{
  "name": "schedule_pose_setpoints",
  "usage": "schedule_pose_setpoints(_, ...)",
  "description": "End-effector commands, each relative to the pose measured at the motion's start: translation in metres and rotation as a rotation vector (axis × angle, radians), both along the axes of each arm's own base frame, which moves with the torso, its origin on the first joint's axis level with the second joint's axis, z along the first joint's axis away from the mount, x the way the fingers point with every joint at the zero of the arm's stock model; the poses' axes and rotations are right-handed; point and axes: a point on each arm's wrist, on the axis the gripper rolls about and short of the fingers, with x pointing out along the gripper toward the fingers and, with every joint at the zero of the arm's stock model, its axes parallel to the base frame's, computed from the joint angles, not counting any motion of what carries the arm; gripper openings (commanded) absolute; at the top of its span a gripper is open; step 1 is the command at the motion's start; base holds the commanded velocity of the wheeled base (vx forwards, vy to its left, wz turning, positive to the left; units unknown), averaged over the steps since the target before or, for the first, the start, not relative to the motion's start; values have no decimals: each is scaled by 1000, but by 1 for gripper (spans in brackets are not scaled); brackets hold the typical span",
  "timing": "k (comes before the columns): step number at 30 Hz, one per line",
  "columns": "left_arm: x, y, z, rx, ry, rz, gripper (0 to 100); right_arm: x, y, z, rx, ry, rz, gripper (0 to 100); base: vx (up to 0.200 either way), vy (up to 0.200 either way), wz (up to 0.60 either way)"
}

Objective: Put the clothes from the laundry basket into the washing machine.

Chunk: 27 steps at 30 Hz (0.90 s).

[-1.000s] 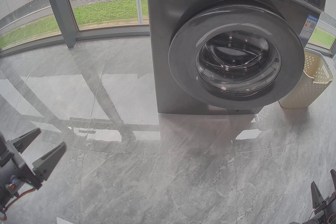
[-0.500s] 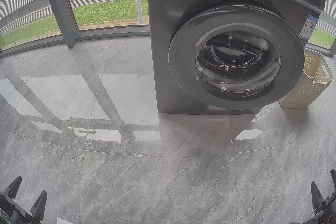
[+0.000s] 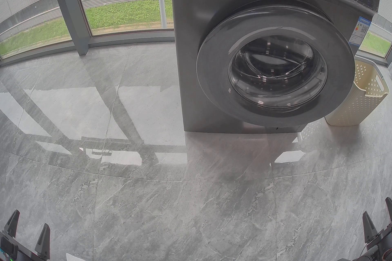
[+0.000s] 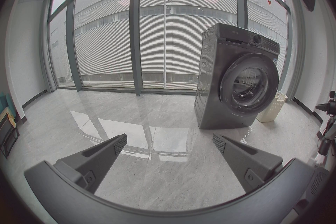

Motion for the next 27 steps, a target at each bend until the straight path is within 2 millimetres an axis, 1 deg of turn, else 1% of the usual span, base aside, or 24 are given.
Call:
schedule_pose_setpoints(1, -1, 0, -6, 3, -1, -3, 100, 0, 0, -5, -2, 1, 0, 100, 0, 0, 0)
schedule_pose_setpoints(6, -1, 0, -6, 2, -1, 0, 100, 0, 0, -5, 0, 1, 0, 100, 0, 0, 0)
schedule_pose_setpoints(27, -1, 0, -6, 2, -1, 3, 100, 0, 0, -5, 0, 1, 0, 100, 0, -200, 0)
